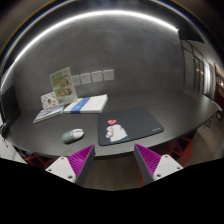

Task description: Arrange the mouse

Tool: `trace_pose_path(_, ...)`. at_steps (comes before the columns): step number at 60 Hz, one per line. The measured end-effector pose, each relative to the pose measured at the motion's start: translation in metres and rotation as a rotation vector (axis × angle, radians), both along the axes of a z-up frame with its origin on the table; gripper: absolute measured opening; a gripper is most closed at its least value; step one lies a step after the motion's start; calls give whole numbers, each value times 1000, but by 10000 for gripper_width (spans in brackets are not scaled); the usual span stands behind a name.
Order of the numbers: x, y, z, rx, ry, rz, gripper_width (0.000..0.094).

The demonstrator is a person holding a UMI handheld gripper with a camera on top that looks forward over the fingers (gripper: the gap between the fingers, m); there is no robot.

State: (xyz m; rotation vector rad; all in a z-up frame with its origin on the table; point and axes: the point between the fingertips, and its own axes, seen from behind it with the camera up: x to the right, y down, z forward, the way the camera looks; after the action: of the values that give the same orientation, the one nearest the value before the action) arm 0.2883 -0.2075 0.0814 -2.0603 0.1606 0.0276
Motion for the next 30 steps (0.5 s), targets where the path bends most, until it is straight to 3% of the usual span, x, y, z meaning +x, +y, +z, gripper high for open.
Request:
trace_pose_path(19, -112, 56, -59, -30, 51, 340, 820)
trace_pose_path(30, -175, 95, -81, -55, 39, 438, 819)
